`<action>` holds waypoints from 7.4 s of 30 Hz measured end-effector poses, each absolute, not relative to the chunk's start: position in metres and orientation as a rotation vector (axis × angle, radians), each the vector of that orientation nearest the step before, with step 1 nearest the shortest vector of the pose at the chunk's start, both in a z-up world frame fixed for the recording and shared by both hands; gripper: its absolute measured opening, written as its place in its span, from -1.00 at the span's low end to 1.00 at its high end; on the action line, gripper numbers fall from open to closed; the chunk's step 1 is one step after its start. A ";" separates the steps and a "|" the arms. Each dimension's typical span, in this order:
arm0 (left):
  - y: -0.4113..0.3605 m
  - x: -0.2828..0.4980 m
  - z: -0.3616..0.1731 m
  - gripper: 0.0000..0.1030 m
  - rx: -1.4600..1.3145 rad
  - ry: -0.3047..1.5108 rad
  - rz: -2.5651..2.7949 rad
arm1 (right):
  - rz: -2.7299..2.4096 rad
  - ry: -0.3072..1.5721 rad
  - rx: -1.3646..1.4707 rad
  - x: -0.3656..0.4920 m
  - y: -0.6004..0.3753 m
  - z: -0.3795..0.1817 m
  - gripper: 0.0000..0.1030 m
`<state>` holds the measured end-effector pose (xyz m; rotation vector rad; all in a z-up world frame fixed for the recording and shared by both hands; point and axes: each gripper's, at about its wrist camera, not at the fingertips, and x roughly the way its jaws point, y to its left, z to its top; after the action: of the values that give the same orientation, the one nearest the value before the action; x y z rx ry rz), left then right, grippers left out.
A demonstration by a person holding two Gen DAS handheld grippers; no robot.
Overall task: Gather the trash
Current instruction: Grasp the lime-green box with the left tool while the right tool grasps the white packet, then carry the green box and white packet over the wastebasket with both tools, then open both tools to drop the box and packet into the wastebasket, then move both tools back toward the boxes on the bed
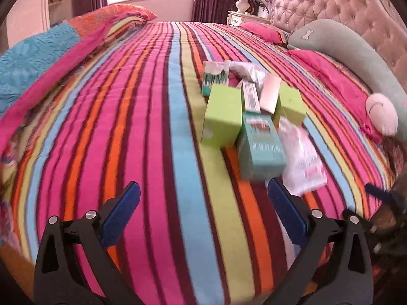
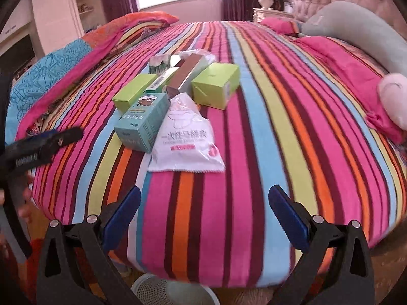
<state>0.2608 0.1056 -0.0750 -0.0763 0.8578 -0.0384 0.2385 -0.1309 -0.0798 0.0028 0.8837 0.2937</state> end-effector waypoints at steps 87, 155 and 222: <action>0.071 0.077 -0.082 -0.05 -0.065 0.977 -0.115 | 0.426 0.925 0.030 0.102 -0.162 -0.061 -0.42; 0.061 0.057 -0.375 0.57 -0.717 1.947 0.010 | 0.204 1.944 0.723 0.099 -0.156 -0.345 0.50; 0.043 0.202 -0.086 0.57 -0.139 0.920 -0.032 | 0.258 0.768 0.183 0.210 -0.162 -0.041 0.59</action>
<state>0.2021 0.0429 -0.0858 -0.1395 0.9195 -0.0322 0.2100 -0.1619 -0.0408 0.1835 0.7682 0.2583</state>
